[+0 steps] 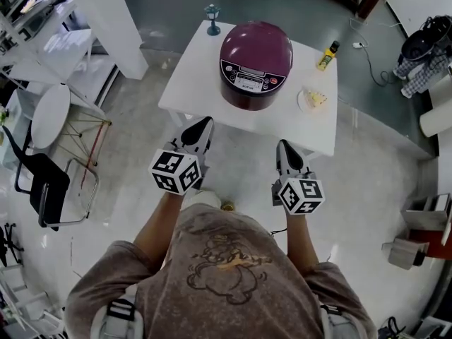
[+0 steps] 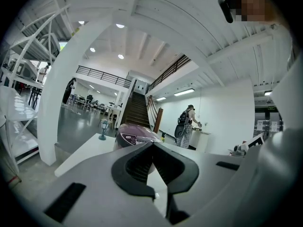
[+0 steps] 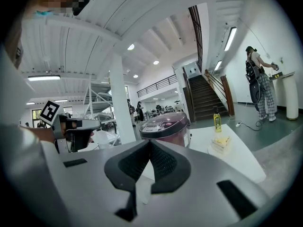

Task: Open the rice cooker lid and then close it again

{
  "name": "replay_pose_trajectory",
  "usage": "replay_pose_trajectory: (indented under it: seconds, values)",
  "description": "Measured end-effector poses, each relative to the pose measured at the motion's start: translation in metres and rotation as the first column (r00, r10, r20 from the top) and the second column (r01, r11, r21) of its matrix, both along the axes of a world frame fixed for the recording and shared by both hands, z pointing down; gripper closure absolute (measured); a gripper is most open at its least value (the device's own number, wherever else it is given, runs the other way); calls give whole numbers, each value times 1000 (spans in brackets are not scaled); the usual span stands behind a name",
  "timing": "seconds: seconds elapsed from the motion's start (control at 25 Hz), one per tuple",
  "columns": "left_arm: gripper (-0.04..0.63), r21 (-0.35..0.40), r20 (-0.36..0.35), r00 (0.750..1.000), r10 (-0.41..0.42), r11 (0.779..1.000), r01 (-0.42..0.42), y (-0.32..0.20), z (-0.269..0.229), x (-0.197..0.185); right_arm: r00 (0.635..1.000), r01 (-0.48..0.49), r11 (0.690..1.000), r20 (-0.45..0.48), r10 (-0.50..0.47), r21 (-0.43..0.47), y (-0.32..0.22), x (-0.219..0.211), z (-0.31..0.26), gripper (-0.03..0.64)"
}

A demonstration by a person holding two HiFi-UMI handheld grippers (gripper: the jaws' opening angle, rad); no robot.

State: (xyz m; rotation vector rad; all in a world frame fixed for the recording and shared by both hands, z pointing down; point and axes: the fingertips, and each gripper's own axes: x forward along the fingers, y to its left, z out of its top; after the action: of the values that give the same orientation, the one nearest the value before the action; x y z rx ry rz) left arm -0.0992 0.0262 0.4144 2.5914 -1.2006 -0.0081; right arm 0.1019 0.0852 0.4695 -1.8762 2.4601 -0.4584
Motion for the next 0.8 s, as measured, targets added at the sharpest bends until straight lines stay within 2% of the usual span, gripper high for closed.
replay_pose_trajectory:
  seconds: [0.28,0.8]
  values:
    - [574,-1,13,1000,-4,1000,4,-23,5,3,1000,9,1000,0,-9,-8,-21,3,4,615]
    - [574,-2,-10,998,60,998,-60,-100,5,39,999,-27,1000,-31,27,-5,-90,32,-5,615]
